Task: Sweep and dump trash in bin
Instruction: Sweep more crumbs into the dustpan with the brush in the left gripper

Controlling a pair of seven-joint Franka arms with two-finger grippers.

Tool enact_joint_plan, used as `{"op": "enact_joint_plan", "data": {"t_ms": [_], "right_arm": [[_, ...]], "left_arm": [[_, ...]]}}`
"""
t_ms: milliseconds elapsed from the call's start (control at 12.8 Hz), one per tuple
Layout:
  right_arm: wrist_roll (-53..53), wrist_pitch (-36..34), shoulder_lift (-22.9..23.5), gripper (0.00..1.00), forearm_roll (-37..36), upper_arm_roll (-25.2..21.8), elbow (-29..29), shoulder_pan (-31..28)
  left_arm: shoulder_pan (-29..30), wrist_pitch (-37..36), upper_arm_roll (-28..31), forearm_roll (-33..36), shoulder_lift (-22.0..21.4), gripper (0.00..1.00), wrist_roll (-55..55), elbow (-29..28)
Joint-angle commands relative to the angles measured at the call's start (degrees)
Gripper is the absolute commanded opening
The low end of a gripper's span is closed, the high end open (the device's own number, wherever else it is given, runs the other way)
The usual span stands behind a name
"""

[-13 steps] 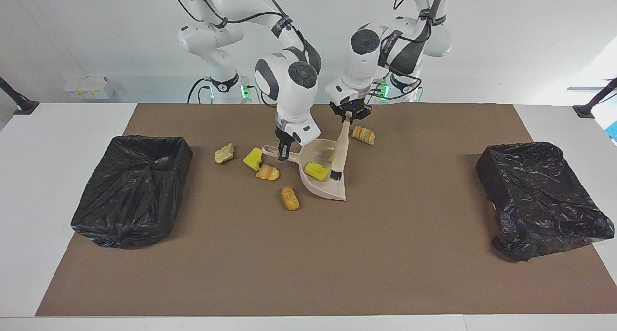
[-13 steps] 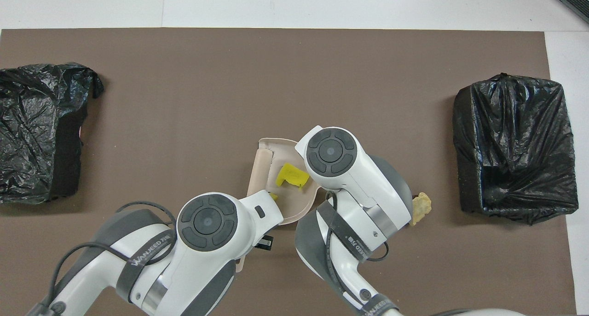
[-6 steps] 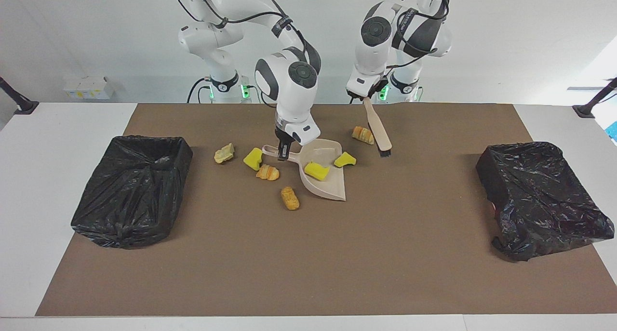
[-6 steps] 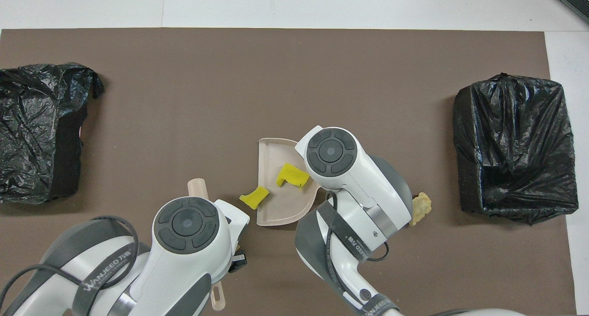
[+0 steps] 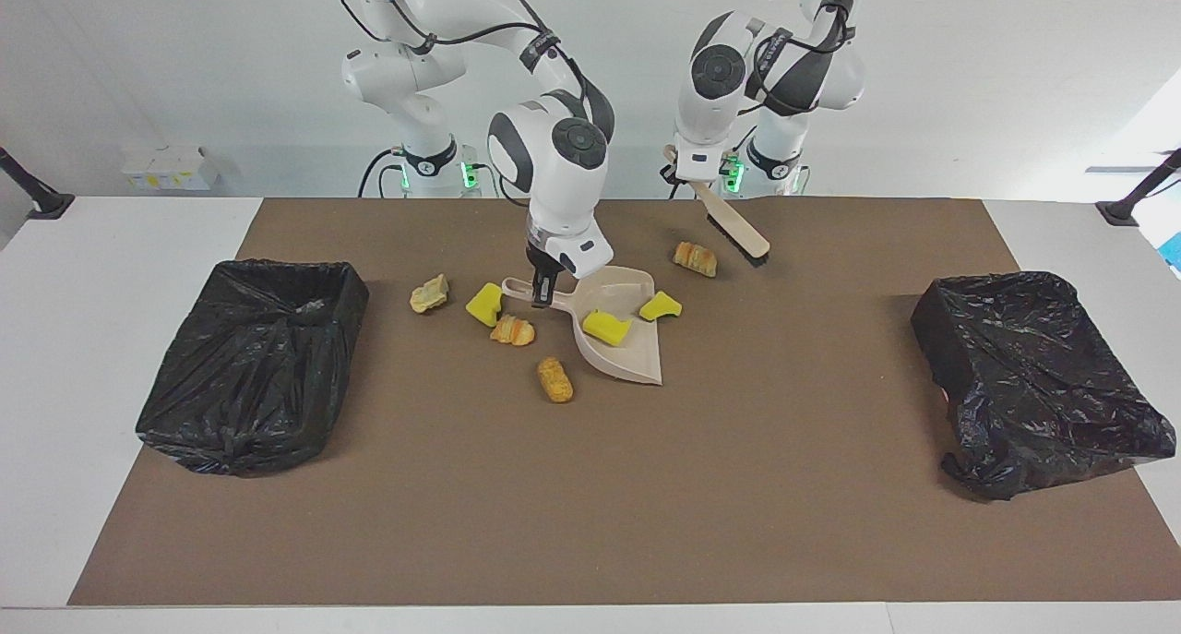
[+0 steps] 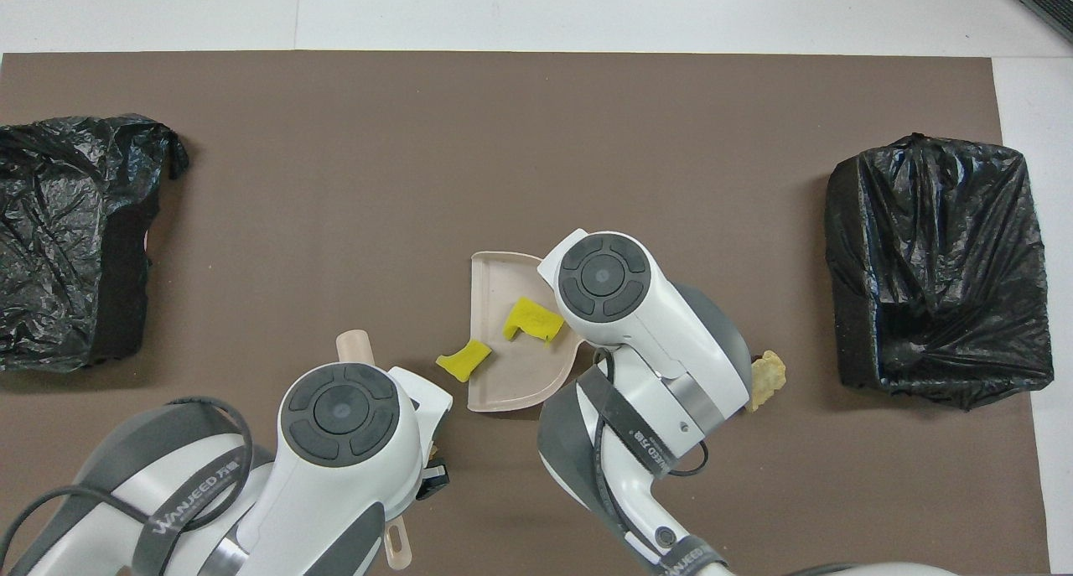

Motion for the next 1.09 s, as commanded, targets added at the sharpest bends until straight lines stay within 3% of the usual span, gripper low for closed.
{"op": "enact_joint_plan", "data": {"t_ms": [0,156,546,1013], "right_arm": [[-1.8,1.7,-1.7,0.0,-1.1,0.4,-2.3,-0.6],[-1.8,1.7,-1.7,0.0,-1.0,0.3,-2.3,-0.6],[-1.8,1.7,-1.7,0.0,-1.0,0.3,-2.3,-0.7],[-1.8,1.9,-1.7,0.0,-1.0,0.3,-2.5,-0.8]], "left_arm": [[-3.1,8.6,0.5,-3.9,-1.5,0.0,-8.9,-6.1],[-5.1,14.8,0.5,-5.3,-0.6,0.0,-12.8,-8.2],[-3.2,27.6,0.9,-8.6,5.3,0.0,-17.1,-7.4],[0.4,31.0,0.9,-8.5,9.0,0.0,-5.3,-3.8]]}}
